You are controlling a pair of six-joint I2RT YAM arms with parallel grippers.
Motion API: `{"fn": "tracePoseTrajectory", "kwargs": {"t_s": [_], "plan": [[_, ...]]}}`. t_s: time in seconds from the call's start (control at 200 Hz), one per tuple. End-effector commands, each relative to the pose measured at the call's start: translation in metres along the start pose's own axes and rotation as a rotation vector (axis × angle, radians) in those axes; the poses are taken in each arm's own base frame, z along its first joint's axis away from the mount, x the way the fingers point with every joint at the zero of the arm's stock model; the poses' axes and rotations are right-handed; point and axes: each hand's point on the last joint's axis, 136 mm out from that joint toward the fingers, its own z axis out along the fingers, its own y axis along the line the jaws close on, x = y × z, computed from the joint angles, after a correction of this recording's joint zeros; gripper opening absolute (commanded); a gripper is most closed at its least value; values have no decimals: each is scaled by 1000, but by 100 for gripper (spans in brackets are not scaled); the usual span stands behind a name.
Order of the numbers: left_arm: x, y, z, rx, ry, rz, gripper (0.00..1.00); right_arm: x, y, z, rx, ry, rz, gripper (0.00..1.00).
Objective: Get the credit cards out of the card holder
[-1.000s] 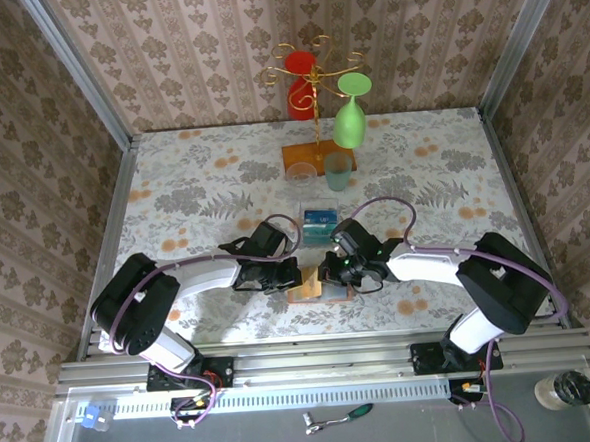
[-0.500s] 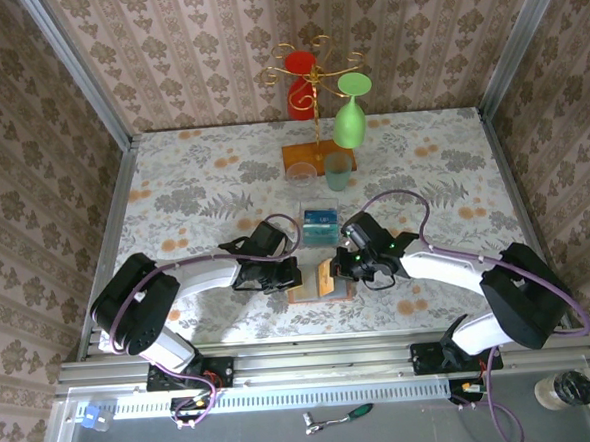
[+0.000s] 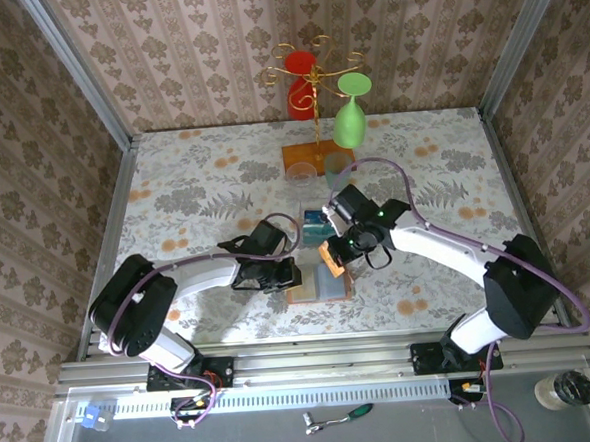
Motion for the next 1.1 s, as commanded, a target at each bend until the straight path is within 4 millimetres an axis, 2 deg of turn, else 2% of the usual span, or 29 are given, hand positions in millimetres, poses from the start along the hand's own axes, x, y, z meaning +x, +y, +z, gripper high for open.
{"fn": "tracePoseTrajectory", "kwargs": {"t_s": [0.0,0.105,0.19,0.38,0.64,0.81,1.095], "plan": [[-8,-3,-14,-8,-38,13,14,5,-18,-6,99,110,-316,0],[-9,1,-20,-12,-57,5,14,-6,-23,-9,130,139,-507,0],[-10,6,-25,-17,-74,-5,15,-21,-29,-14,154,144,-595,0],[-10,19,-36,-24,-103,-37,17,-66,-38,-30,116,112,-641,0],[-13,33,-47,-34,-120,-68,18,-114,-47,-28,58,118,-694,0],[-14,40,-52,-38,-128,-87,18,-129,-59,-18,42,176,-725,0],[-14,50,-57,-43,-124,-114,18,-141,-65,6,-4,235,-770,0]]}}
